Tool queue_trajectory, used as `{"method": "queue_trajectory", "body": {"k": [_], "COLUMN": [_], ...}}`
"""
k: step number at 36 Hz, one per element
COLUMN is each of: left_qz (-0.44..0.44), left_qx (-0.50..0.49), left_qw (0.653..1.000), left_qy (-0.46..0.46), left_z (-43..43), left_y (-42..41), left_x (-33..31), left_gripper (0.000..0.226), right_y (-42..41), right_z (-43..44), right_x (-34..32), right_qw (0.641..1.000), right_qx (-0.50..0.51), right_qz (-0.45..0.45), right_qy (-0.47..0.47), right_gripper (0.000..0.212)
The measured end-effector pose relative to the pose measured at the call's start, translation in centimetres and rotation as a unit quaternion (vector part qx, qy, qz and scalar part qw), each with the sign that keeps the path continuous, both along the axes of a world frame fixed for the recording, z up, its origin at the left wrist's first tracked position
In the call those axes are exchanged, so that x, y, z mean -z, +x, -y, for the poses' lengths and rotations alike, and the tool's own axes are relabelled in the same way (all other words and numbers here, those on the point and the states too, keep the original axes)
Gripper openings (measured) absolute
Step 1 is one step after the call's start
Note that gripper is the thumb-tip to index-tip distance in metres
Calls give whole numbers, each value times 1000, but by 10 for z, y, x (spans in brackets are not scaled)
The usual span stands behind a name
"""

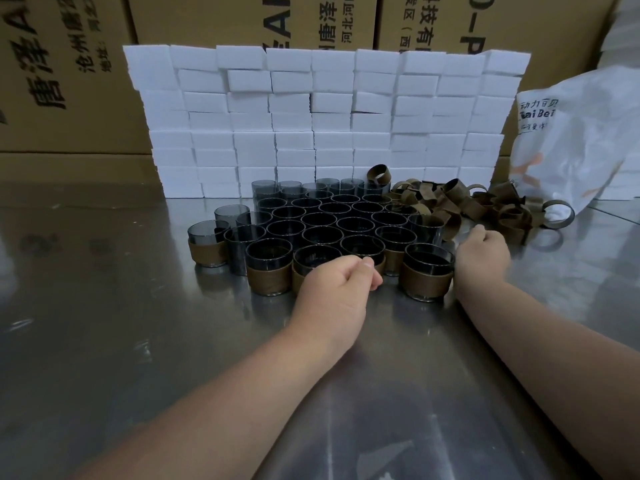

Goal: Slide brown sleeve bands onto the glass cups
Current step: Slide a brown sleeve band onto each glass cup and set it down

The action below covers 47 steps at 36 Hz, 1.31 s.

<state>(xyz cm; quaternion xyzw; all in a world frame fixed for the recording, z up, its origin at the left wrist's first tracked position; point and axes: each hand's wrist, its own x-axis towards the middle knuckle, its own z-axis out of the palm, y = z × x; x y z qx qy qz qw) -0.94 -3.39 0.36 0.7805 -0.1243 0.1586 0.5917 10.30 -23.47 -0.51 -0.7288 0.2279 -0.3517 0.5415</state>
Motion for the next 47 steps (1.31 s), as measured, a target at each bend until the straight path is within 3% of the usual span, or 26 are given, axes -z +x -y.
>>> {"method": "queue_trajectory", "body": {"k": [4,12,17,22,32,36,42,47], "left_qz": [3,21,36,18,2,0,-9,-17], "left_qx": [10,2,13,14,13,15,14,16], "left_qw": [1000,995,992,994,995,994,994,995], "left_qy": [15,94,117,110,103,105,104,99], "left_z": [1,-3,0,1,0,0,1,1], "left_y": [2,9,7,4,5,5,5,6], "left_x": [3,10,9,7,8,8,8,8], "left_gripper": [35,37,32,33,32,31,30,32], "right_y": [14,48,55,55,54,54,59,61], "right_z": [9,22,23,24,23,23,28,27], "right_x": [-2,-9,-8,-9,-9,-10,-9,-6], "right_qw": [994,976,963,946,956,958,948,955], "right_qx": [-48,-95,-113,-141,-34,-3,-127,-167], "right_qz": [-42,-79,-41,-69,-141,-126,-148,-115], "right_qy": [-91,-180,-240,-284,-254,-259,-250,-217], "right_gripper": [24,58,41,41,41,46,67,60]}}
